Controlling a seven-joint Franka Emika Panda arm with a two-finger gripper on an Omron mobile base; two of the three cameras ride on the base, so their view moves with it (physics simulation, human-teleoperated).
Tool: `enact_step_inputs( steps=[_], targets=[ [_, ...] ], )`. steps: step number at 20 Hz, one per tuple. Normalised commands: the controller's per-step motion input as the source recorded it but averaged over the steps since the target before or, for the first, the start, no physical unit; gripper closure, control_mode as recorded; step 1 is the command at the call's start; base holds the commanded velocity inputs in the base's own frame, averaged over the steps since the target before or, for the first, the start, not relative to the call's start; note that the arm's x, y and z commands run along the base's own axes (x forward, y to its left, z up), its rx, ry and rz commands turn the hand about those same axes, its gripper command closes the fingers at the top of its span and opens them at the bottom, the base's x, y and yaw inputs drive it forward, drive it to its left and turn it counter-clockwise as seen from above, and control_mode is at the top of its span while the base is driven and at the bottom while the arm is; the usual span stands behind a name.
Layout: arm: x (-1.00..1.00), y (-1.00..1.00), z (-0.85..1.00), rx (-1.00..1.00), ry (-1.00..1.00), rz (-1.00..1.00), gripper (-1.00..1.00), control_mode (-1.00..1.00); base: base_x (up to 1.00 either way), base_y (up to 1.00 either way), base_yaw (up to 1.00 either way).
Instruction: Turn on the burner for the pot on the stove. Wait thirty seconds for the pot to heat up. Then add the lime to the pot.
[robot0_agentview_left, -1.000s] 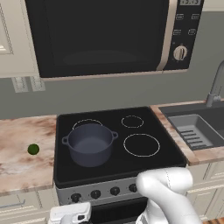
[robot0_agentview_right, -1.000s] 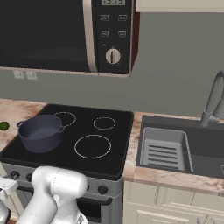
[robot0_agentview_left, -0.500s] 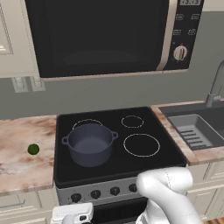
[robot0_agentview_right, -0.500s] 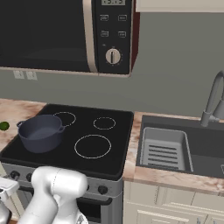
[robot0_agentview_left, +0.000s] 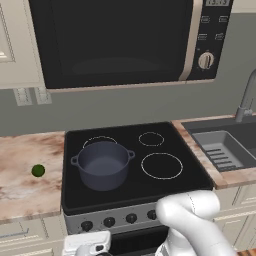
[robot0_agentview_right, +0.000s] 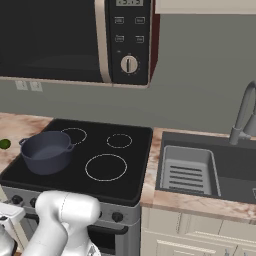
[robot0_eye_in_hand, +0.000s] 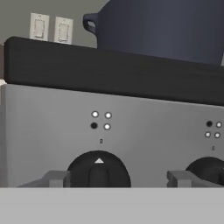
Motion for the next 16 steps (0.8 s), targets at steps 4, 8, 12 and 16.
enact_step_inputs(
  steps=[4,8,12,16],
  targets=[
    [0.34,0.11,0.0,0.0,0.0,0.0,-1.0,-1.0,0.0,0.0,0.0],
    [0.43,0.25,0.0,0.0,0.0,0.0,1.0,-1.0,0.0,0.0,0.0],
    [0.22,0.07,0.0,0.0,0.0,0.0,1.0,-1.0,0.0,0.0,0.0],
    [0.1,0.0,0.0,0.0,0.0,0.0,1.0,-1.0,0.0,0.0,0.0]
  ],
)
